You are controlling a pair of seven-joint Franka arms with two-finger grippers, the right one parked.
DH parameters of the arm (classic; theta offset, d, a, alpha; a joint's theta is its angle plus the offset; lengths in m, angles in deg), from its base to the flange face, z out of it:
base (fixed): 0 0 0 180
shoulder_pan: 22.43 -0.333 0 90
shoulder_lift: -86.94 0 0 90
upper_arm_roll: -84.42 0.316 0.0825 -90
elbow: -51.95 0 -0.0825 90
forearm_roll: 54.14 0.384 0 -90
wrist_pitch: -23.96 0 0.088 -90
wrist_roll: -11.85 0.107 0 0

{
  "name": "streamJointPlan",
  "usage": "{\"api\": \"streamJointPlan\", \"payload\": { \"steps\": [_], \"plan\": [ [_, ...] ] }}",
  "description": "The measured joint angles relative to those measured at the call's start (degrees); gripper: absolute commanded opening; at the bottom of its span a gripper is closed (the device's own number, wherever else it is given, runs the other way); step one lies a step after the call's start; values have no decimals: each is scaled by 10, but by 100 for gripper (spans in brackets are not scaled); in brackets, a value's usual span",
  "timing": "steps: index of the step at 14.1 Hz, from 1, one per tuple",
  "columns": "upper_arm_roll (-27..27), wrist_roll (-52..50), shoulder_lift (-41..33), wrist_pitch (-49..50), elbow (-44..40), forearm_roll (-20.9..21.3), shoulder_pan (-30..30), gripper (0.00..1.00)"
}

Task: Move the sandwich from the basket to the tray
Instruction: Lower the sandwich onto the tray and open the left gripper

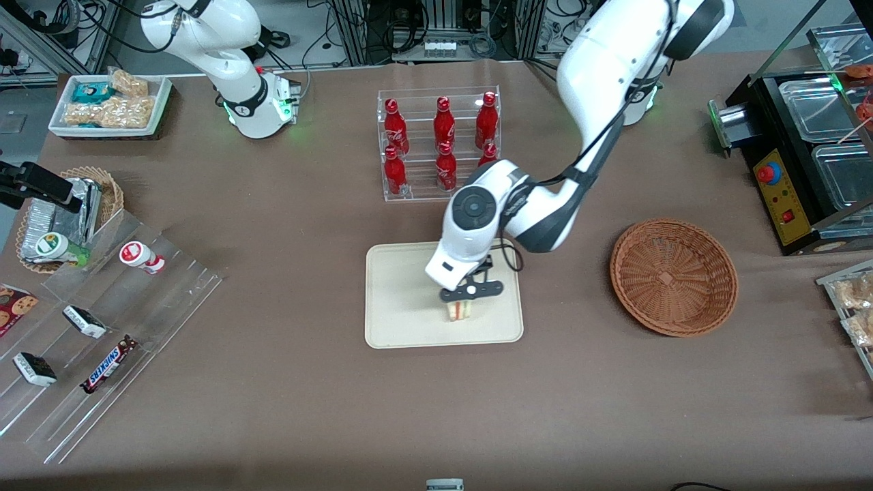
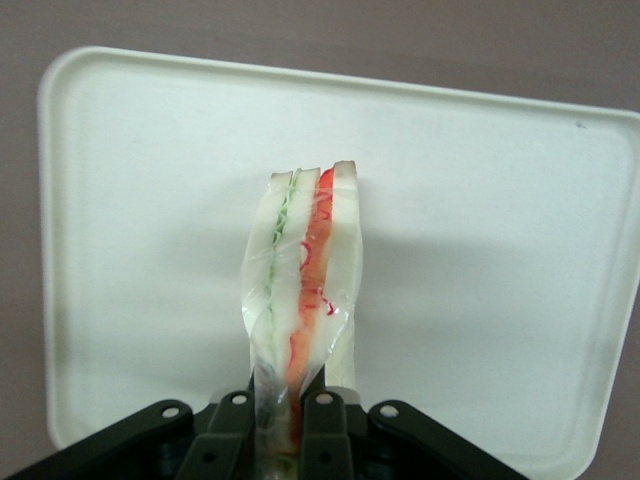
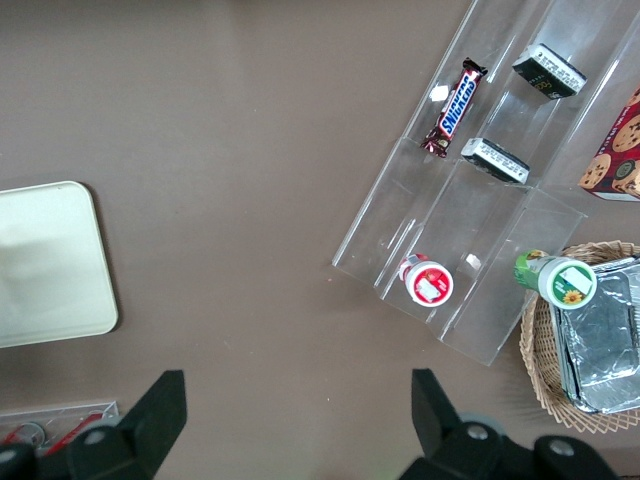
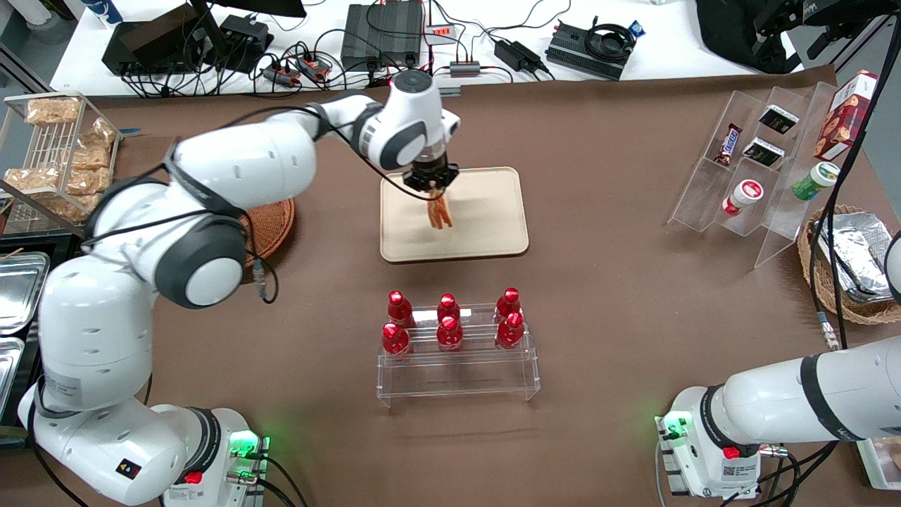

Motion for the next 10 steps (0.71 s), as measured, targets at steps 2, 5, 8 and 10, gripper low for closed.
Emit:
{"api": "streamJointPlan", "payload": {
  "steps": [2,5,8,10],
  "plan": [
    [0,0,21,-18,-13,20,16,7],
    [1,1,37,-29,-15,36,25,45],
    [2,1,37,-30,-20,38,25,100],
    [3,1,34,-30,-30,38,23,100]
  ]
}}
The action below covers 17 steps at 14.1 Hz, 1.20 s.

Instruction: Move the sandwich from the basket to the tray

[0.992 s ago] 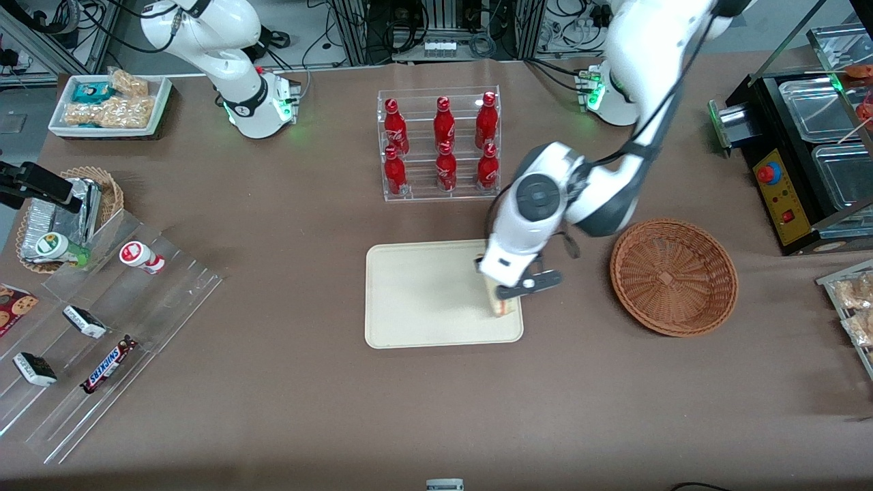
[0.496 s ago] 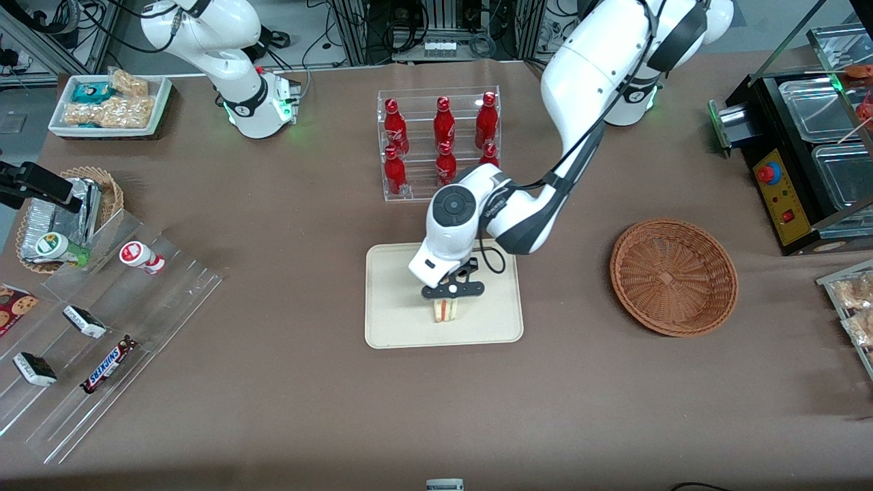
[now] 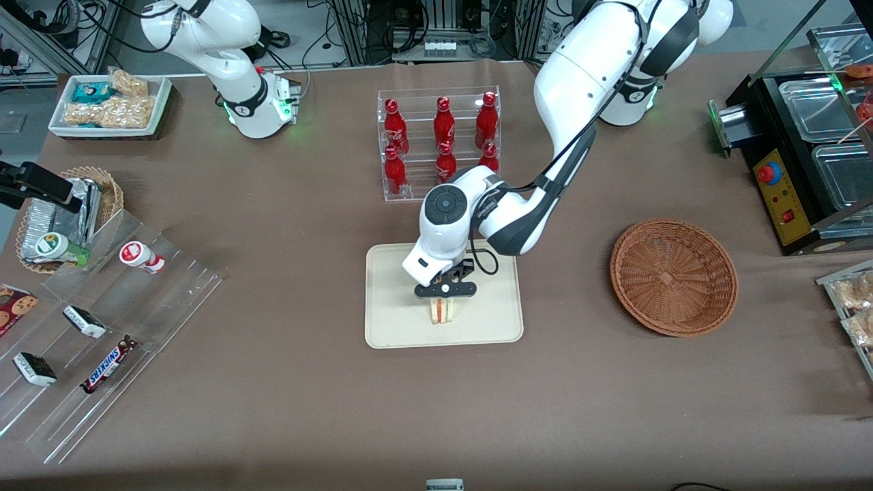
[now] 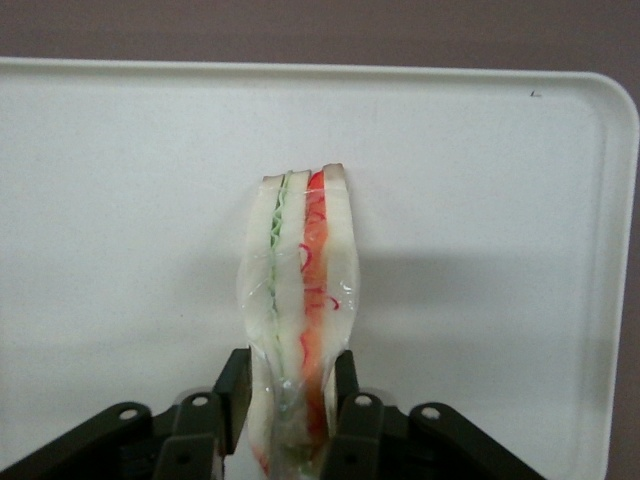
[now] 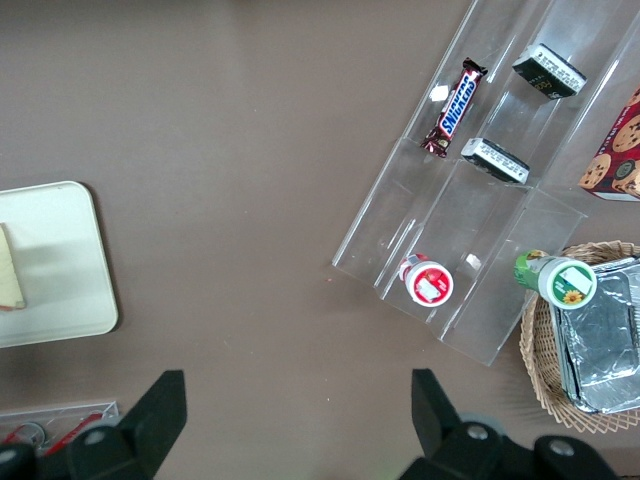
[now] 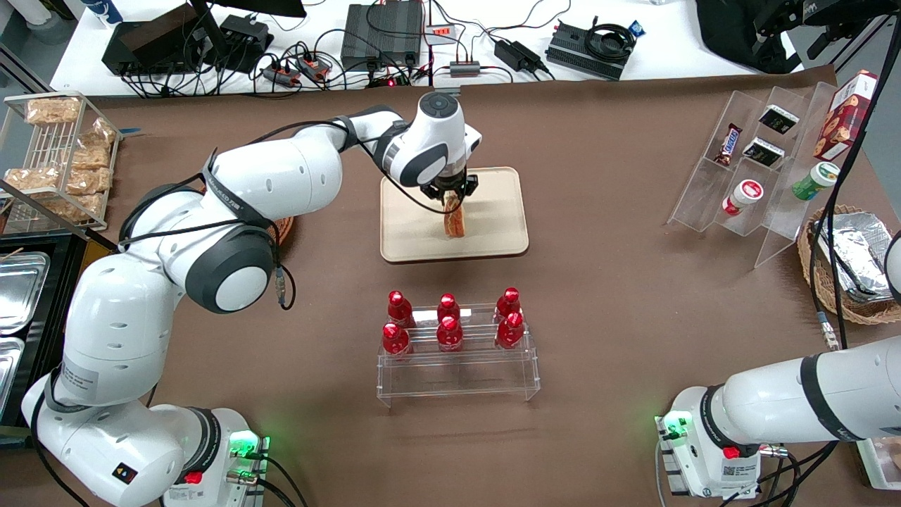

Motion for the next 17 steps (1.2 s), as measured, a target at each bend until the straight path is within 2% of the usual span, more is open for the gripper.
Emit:
{"api": "streamJointPlan", "payload": {
  "steps": [2,6,8,10,17],
  "plan": [
    [1,0,-19,8,-10,0,-3,100],
    [4,19,-97,111,-16,-7,-14,100],
    [6,49,-139,164,-16,-40,-43,100],
    [8,66,-173,210,-8,-54,-79,100],
    [11,197,-289,229,124,-84,-227,100]
  ]
}}
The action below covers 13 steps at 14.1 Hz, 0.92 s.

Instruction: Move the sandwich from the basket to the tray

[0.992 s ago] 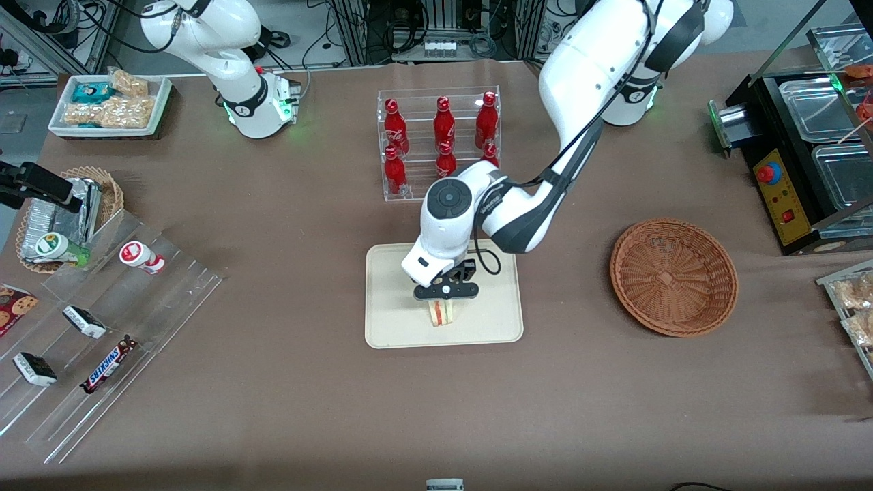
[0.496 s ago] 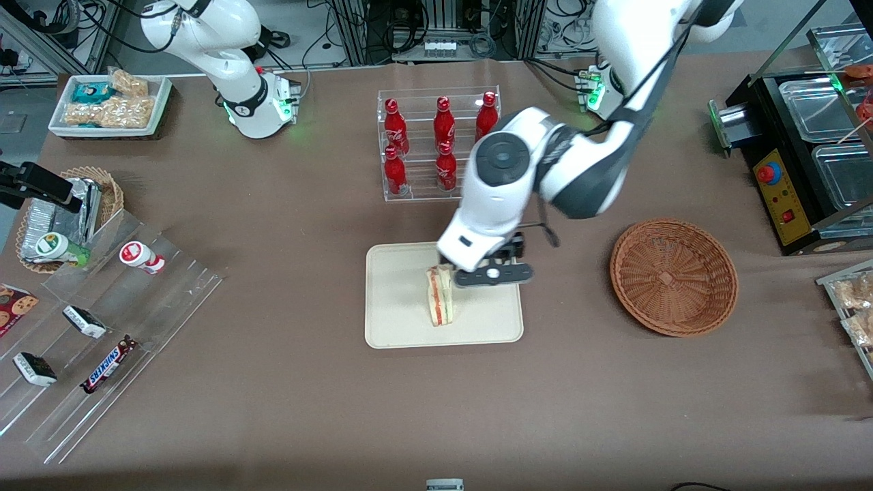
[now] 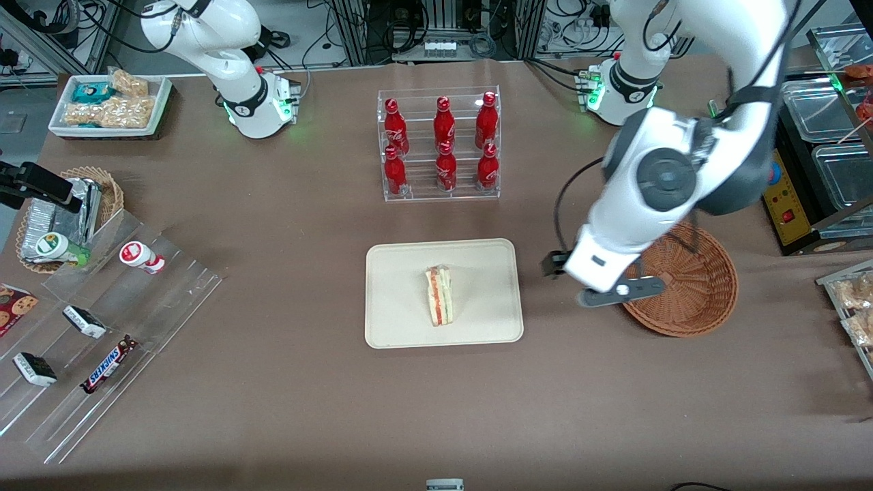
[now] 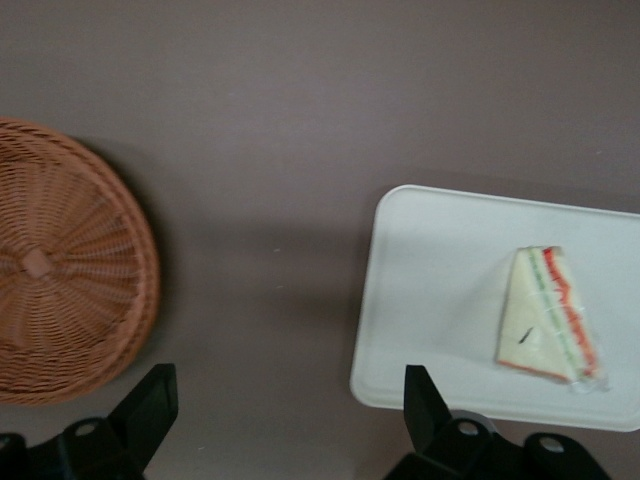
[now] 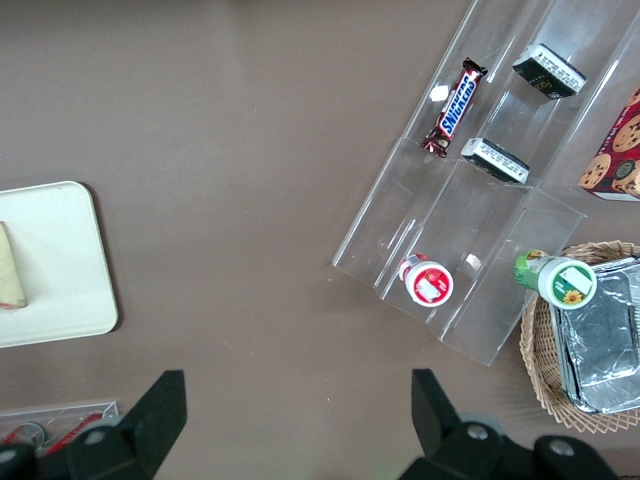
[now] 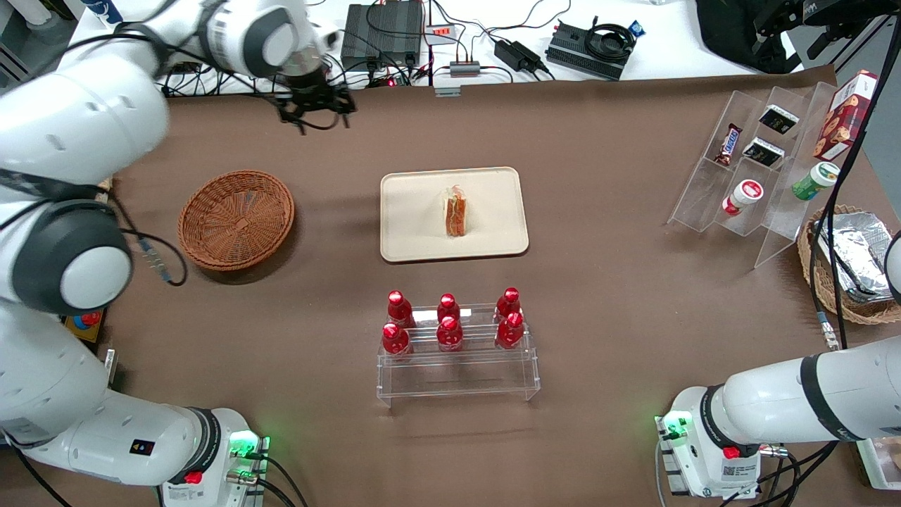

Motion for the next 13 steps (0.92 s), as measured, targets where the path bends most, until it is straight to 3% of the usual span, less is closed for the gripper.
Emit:
{"api": "streamJointPlan", "payload": {
  "steps": [8,13],
  "plan": [
    [5,198,-102,87,36,-20,-137,100],
    [74,309,-150,114,36,-21,-134,100]
  ]
}}
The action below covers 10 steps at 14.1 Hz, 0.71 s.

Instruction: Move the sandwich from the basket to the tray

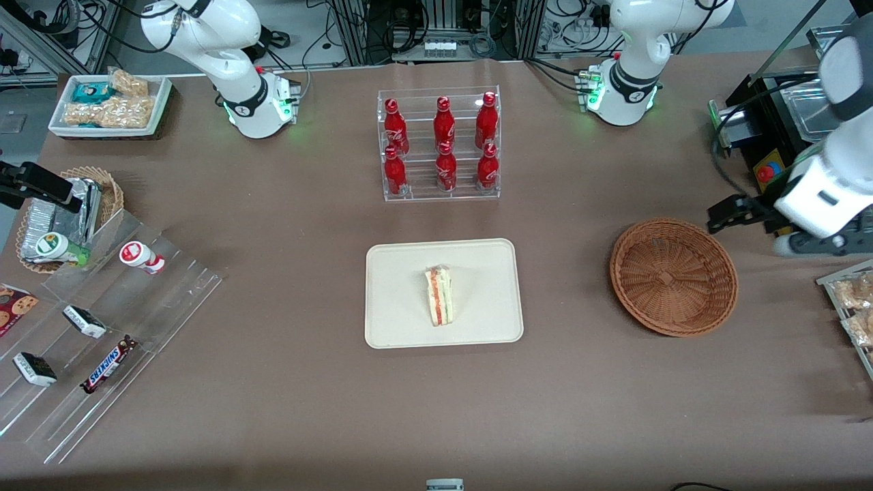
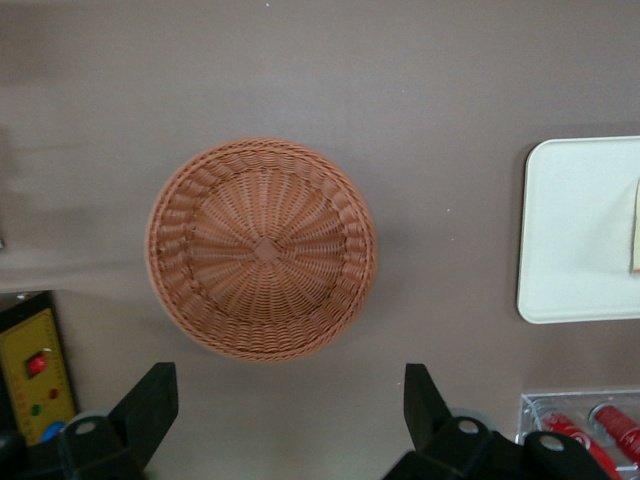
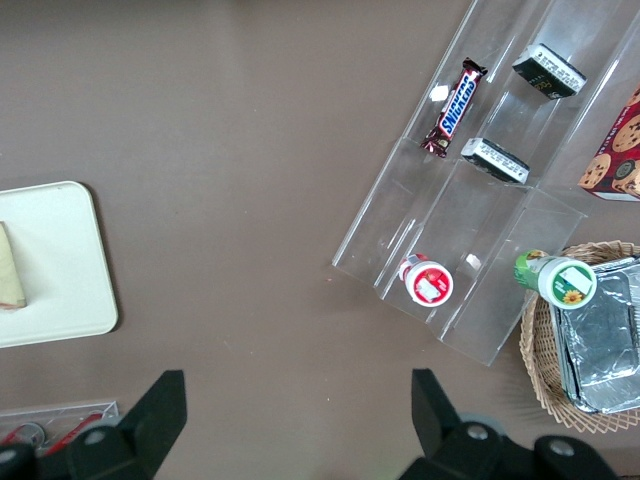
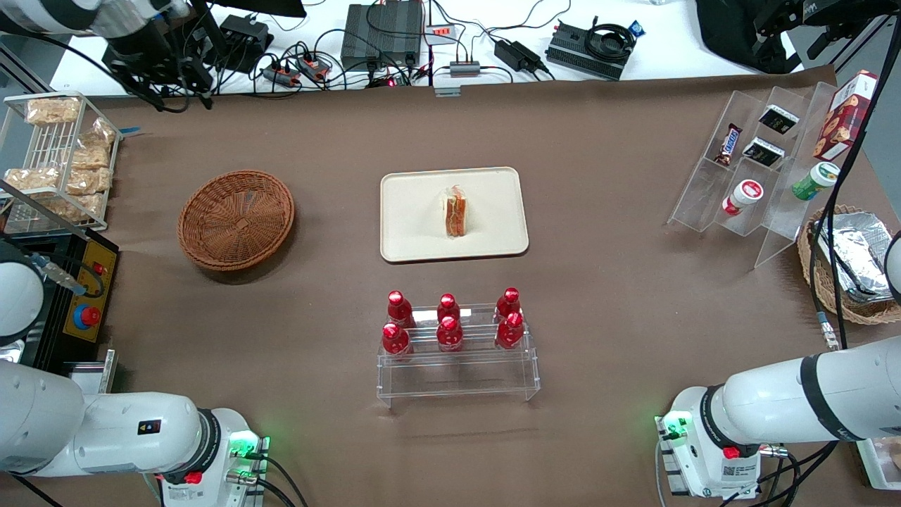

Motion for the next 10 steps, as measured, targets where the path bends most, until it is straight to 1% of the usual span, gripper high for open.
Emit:
{"api": "streamJointPlan", "payload": {
  "steps": [2,5,10],
  "plan": [
    [12,4,-16,10,0,0,21,100],
    [12,4,-23,11,-4,0,40,100],
    [13,4,-19,10,-23,0,50,100]
  ]
}}
